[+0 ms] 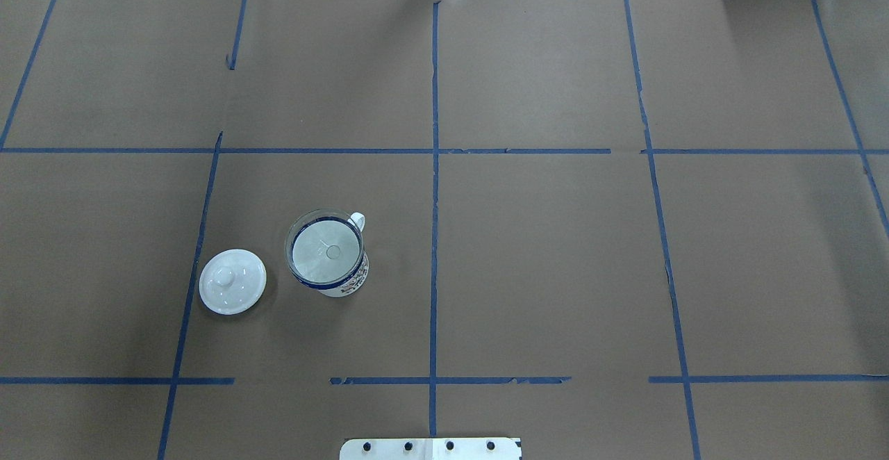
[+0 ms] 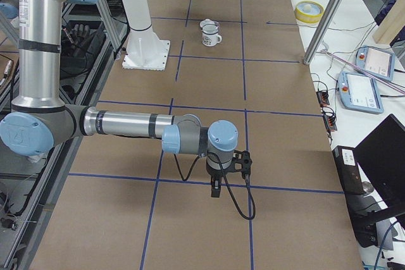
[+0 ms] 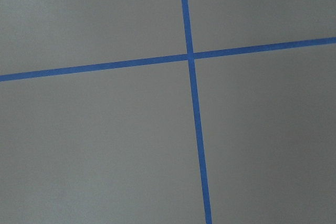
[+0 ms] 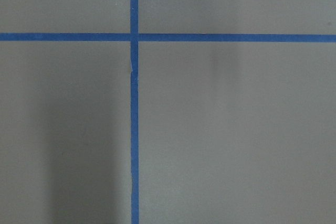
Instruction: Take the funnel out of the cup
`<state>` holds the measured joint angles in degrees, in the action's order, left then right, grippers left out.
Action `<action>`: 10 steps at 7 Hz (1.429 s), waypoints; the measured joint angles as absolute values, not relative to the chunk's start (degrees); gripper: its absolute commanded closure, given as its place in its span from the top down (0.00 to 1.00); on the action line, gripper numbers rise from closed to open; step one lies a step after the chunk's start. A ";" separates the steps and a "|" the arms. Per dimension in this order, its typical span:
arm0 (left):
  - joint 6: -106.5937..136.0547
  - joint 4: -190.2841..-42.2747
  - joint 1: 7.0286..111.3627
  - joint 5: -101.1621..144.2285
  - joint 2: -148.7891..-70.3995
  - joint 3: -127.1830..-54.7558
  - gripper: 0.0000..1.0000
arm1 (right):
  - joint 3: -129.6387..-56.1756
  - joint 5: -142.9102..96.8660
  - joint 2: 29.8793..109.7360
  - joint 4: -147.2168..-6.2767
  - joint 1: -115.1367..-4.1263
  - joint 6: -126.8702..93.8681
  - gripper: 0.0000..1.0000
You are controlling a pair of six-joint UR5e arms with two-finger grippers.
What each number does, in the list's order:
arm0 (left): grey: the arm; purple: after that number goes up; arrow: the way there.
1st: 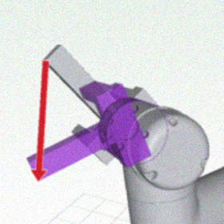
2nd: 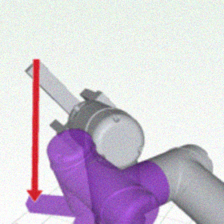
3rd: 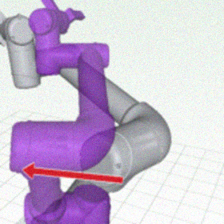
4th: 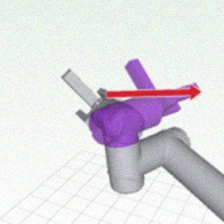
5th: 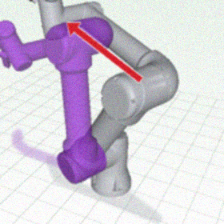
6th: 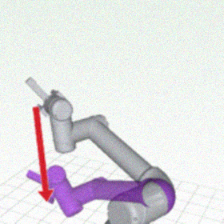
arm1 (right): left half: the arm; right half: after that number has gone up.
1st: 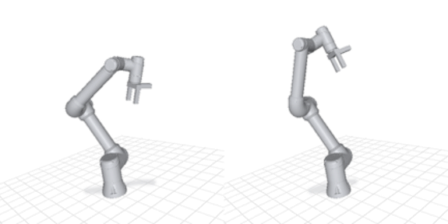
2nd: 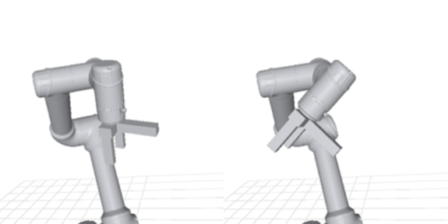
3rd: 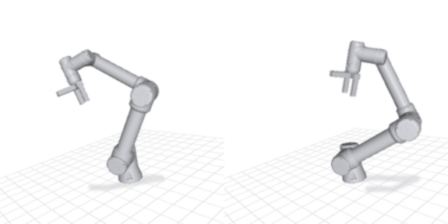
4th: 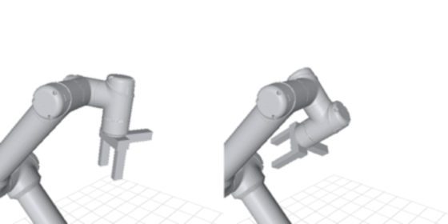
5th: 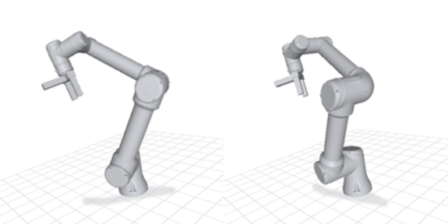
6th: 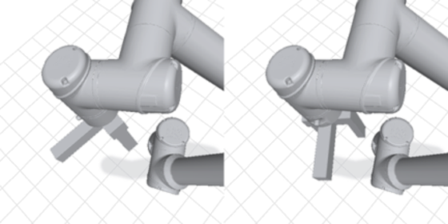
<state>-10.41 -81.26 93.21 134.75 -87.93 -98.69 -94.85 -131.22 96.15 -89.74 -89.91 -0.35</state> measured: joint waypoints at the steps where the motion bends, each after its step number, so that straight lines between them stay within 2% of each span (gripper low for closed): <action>1: -10.34 -81.23 93.24 134.69 -87.84 -98.70 1.00 | -94.85 -131.22 96.15 -89.74 -89.91 -0.35 1.00; 7: -5.06 -82.76 93.18 133.60 -87.77 -98.83 1.00 | -94.85 -131.22 96.15 -89.73 -89.91 -0.35 1.00; 10: 20.25 -88.71 88.52 134.88 -88.72 -103.73 1.00 | -94.87 -131.22 96.15 -89.74 -89.91 -0.35 1.00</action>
